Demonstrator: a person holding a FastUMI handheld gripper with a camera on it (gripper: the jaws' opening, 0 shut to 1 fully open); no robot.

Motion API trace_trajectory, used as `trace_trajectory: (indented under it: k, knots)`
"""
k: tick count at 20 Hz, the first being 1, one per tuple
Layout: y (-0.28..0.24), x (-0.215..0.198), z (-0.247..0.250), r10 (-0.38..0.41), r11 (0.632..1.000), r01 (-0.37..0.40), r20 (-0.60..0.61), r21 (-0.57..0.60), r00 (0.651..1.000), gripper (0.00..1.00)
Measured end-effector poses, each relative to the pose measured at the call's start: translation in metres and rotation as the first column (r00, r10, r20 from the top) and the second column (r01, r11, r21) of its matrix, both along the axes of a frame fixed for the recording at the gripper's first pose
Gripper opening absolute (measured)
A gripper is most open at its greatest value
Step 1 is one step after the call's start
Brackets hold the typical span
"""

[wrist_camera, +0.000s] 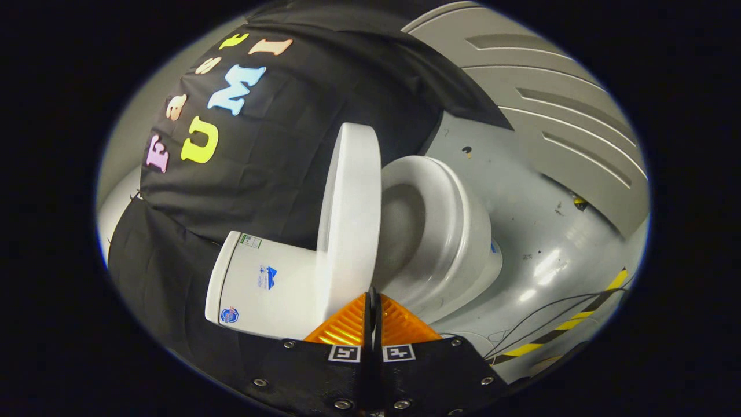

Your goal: Open the toilet lid.

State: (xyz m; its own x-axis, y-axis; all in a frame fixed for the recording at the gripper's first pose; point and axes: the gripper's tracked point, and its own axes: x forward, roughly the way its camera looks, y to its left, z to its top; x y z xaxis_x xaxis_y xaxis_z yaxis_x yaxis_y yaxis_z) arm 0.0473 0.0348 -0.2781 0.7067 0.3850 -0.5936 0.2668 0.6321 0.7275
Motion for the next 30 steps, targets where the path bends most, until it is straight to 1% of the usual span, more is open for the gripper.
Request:
trace_trajectory:
  k: [3,7,12,15,17,24,27,30]
  knots:
    - [0.01,0.004,0.023,0.009,0.998,-0.006,0.04,-0.069,0.999,0.0]
    - [0.025,0.008,0.048,0.033,0.981,-0.017,0.084,-0.192,0.996,0.0]
    - [0.043,0.011,0.072,0.039,0.97,-0.008,0.122,-0.242,0.992,0.0]
    - [0.051,0.01,0.08,0.049,0.958,-0.008,0.136,-0.288,0.99,0.0]
    - [0.057,0.011,0.086,0.058,0.946,-0.008,0.144,-0.325,0.988,0.0]
    - [0.087,0.016,0.117,0.131,0.883,-0.021,0.203,-0.469,0.97,0.0]
    - [0.096,0.017,0.124,0.165,0.845,-0.026,0.214,-0.535,0.963,0.0]
    - [0.111,0.02,0.135,0.183,0.831,-0.024,0.233,-0.556,0.955,0.0]
